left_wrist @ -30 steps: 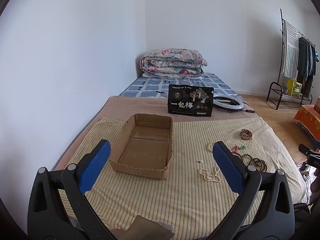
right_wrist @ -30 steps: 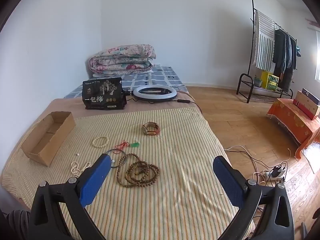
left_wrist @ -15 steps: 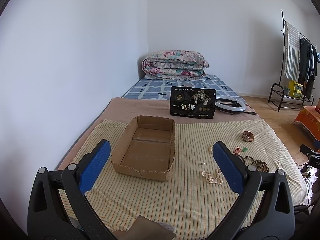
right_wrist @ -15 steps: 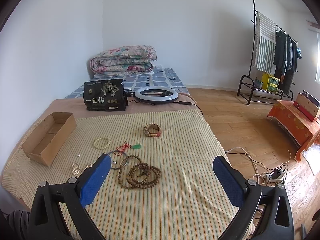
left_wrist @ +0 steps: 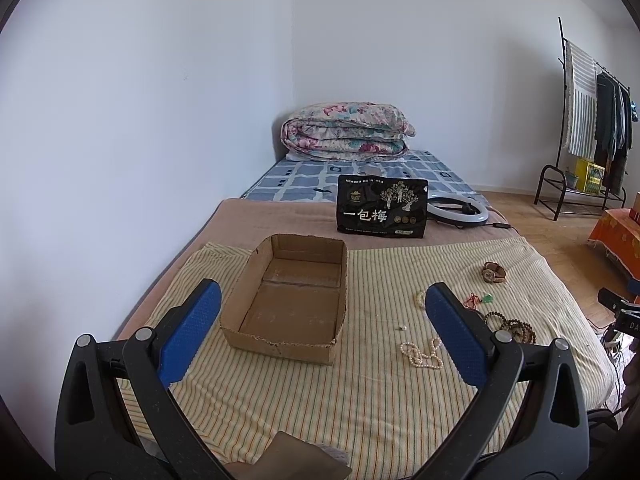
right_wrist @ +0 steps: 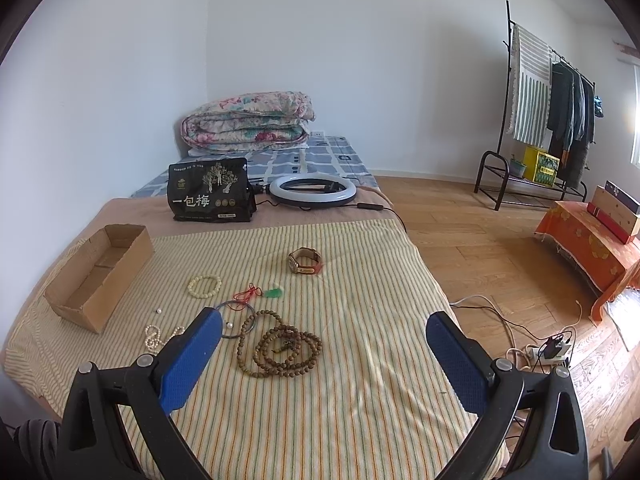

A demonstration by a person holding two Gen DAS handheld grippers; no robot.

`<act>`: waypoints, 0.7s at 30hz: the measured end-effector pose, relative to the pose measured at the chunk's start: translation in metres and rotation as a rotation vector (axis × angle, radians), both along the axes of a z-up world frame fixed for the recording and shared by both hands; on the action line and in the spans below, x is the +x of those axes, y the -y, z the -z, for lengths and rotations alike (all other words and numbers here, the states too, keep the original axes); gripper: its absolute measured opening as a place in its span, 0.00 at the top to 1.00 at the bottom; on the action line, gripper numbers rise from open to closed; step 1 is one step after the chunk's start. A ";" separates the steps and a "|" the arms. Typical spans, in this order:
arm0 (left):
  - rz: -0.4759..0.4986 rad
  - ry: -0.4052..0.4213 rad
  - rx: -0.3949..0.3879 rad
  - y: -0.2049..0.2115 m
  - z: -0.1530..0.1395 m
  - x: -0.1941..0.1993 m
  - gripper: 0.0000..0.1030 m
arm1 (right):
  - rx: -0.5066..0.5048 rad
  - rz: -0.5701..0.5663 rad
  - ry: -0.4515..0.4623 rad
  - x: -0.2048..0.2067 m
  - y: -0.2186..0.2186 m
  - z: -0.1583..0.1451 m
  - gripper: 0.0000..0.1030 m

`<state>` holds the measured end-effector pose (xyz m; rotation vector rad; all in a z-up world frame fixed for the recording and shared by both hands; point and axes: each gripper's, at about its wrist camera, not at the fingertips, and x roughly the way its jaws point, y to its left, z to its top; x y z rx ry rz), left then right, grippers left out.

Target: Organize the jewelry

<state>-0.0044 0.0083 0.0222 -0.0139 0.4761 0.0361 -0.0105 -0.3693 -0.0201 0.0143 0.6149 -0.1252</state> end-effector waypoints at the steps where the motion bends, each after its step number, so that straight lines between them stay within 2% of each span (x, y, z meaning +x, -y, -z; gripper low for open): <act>1: 0.000 0.000 -0.002 0.000 0.001 0.000 0.00 | 0.001 0.000 0.000 0.000 0.000 0.000 0.00; 21: 0.004 0.006 0.006 0.011 -0.002 -0.003 0.00 | 0.002 -0.001 -0.002 -0.001 0.001 0.001 0.00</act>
